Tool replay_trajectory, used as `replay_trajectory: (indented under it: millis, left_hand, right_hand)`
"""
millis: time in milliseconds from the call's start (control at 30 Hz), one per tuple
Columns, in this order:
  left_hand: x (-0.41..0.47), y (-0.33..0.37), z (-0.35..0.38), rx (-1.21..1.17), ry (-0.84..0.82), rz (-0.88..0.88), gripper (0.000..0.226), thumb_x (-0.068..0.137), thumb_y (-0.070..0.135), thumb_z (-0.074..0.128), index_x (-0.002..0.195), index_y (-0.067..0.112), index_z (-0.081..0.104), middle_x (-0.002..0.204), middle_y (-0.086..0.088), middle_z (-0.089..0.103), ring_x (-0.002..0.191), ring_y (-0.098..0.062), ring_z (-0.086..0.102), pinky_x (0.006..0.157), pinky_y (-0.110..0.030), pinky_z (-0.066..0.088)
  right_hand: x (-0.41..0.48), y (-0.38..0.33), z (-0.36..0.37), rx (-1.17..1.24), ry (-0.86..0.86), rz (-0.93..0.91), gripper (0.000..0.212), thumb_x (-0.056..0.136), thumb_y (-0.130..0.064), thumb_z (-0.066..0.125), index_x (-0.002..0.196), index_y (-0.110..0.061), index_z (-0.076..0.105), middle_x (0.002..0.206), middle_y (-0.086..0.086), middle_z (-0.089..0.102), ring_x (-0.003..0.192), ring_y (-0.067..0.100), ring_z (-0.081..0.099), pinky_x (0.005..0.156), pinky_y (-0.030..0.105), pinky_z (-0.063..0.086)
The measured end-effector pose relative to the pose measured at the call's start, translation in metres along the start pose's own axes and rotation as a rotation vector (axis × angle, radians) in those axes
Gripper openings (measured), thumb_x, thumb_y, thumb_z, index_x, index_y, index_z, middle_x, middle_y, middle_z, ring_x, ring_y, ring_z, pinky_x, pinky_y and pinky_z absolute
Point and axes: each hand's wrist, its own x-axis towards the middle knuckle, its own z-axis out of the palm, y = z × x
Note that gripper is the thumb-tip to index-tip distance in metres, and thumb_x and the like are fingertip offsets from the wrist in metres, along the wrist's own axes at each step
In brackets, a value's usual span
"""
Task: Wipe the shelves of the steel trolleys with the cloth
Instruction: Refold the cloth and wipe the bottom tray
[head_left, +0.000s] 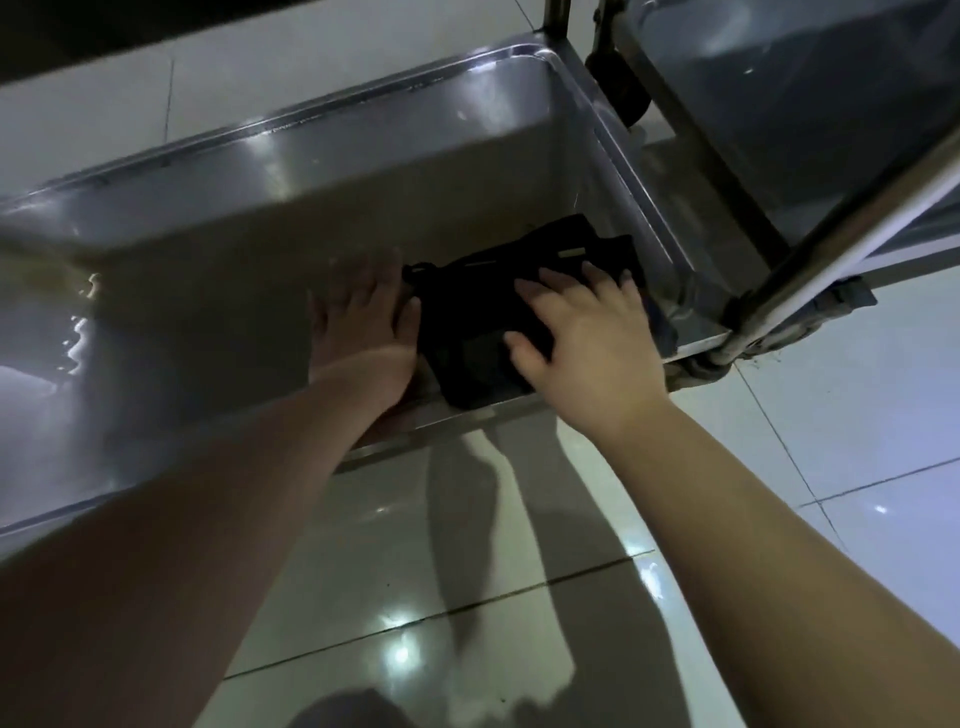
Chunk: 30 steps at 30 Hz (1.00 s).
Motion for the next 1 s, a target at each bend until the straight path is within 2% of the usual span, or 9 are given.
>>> replay_trajectory:
  millis: [67, 133, 367, 533, 667, 800, 1000]
  left_hand:
    - [0.006, -0.006, 0.009, 0.101, -0.036, 0.018, 0.057, 0.103, 0.044, 0.019, 0.155, 0.037, -0.003, 0.165, 0.005, -0.002, 0.15, -0.021, -0.013, 0.119, -0.052, -0.008]
    - [0.007, -0.009, 0.015, 0.109, -0.008, 0.029, 0.057, 0.101, 0.046, 0.014, 0.153, 0.04, -0.009, 0.164, 0.008, -0.002, 0.15, -0.02, -0.012, 0.118, -0.053, -0.009]
    - [0.003, -0.012, 0.019, 0.126, 0.035, 0.012, 0.059, 0.1, 0.042, 0.01, 0.155, 0.031, -0.006, 0.164, 0.008, -0.008, 0.15, -0.017, -0.009, 0.118, -0.048, -0.008]
    - [0.005, -0.013, 0.02, 0.139, 0.035, 0.023, 0.06, 0.098, 0.041, 0.009, 0.155, 0.031, -0.005, 0.163, 0.009, -0.009, 0.15, -0.017, -0.009, 0.119, -0.048, -0.006]
    - [0.002, -0.011, 0.022, 0.127, 0.044, 0.024, 0.06, 0.1, 0.041, 0.013, 0.156, 0.03, -0.004, 0.164, 0.009, -0.008, 0.15, -0.016, -0.009, 0.119, -0.048, -0.008]
    - [0.003, -0.011, 0.02, 0.127, 0.035, 0.027, 0.059, 0.1, 0.042, 0.013, 0.156, 0.03, -0.002, 0.164, 0.01, -0.008, 0.15, -0.015, -0.009, 0.118, -0.047, -0.009]
    - [0.008, -0.014, 0.021, 0.111, 0.033, 0.018, 0.057, 0.102, 0.041, 0.016, 0.156, 0.032, 0.0, 0.163, 0.012, -0.008, 0.15, -0.013, -0.008, 0.119, -0.047, -0.007]
  right_hand:
    - [0.013, -0.003, 0.012, -0.141, -0.146, 0.034, 0.068, 0.09, -0.069, 0.03, 0.152, -0.044, 0.017, 0.163, -0.006, 0.013, 0.148, 0.036, 0.001, 0.113, 0.064, -0.006]
    - [0.017, 0.002, 0.021, -0.222, -0.194, 0.036, 0.071, 0.086, -0.077, 0.018, 0.15, -0.052, -0.002, 0.163, -0.012, -0.006, 0.147, 0.037, -0.013, 0.109, 0.07, -0.012]
    - [0.013, 0.005, 0.023, -0.266, -0.269, 0.065, 0.068, 0.081, -0.08, 0.007, 0.139, -0.061, -0.022, 0.16, -0.013, -0.023, 0.145, 0.038, -0.023, 0.107, 0.069, -0.014]
    - [0.048, 0.006, 0.031, -0.282, -0.254, 0.052, 0.067, 0.078, -0.083, 0.005, 0.137, -0.063, -0.022, 0.159, -0.013, -0.025, 0.144, 0.04, -0.024, 0.104, 0.07, -0.016]
    - [0.119, 0.008, 0.038, -0.261, -0.21, 0.024, 0.069, 0.082, -0.084, 0.009, 0.144, -0.061, -0.009, 0.162, -0.01, -0.016, 0.145, 0.042, -0.018, 0.108, 0.068, -0.014]
    - [0.188, -0.001, 0.039, -0.232, -0.224, 0.07, 0.072, 0.082, -0.085, 0.013, 0.147, -0.057, -0.001, 0.164, -0.008, -0.009, 0.146, 0.043, -0.014, 0.109, 0.07, -0.011]
    - [0.175, -0.001, 0.037, -0.191, -0.251, 0.083, 0.071, 0.086, -0.08, 0.017, 0.149, -0.054, -0.001, 0.163, -0.009, -0.01, 0.147, 0.04, -0.015, 0.11, 0.069, -0.01]
